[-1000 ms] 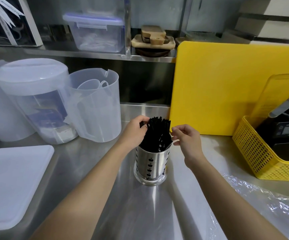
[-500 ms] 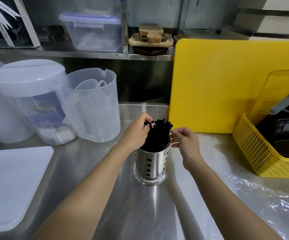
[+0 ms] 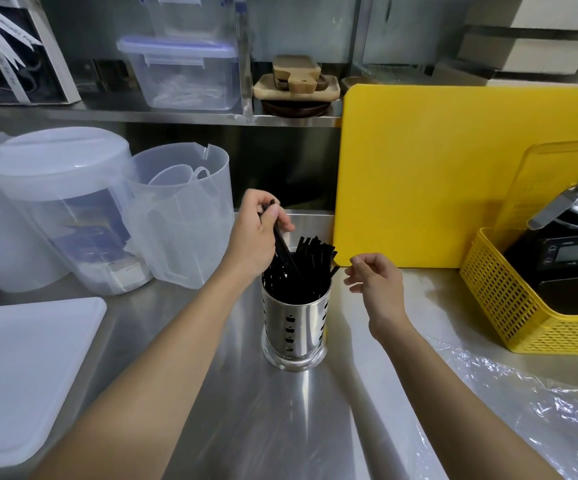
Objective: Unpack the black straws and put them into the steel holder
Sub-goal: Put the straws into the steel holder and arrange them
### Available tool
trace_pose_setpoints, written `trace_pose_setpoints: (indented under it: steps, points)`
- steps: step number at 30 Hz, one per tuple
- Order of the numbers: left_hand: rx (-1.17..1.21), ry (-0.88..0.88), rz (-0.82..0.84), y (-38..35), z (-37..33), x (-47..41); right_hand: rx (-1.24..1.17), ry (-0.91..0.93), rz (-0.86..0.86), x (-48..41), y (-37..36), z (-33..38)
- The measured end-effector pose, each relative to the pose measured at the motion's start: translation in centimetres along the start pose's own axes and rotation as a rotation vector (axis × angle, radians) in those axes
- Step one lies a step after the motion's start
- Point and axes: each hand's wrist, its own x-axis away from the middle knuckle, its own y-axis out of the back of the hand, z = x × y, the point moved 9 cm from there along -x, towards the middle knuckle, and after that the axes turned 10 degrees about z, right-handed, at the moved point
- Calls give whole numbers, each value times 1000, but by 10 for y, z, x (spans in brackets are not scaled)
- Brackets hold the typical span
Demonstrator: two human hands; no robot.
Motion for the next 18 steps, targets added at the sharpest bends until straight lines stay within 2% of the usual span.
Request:
trace_pose_setpoints:
  steps: [5,10,12,15,18]
  points:
    - [28,-127,-152,29,-41,-11,84,235,-45,5,7,34]
    - [66,-213,-191,48,-81,-17,225,557,20,30,-18,96]
    - [82,-230,-185,47,-89,-14,383,566,141,35,-43,111]
    - [123,-267,-157,39,-99,-6,674,469,344,34,-84,113]
    - [168,-307,-151,34,-111,2,722,408,379,33,-105,111]
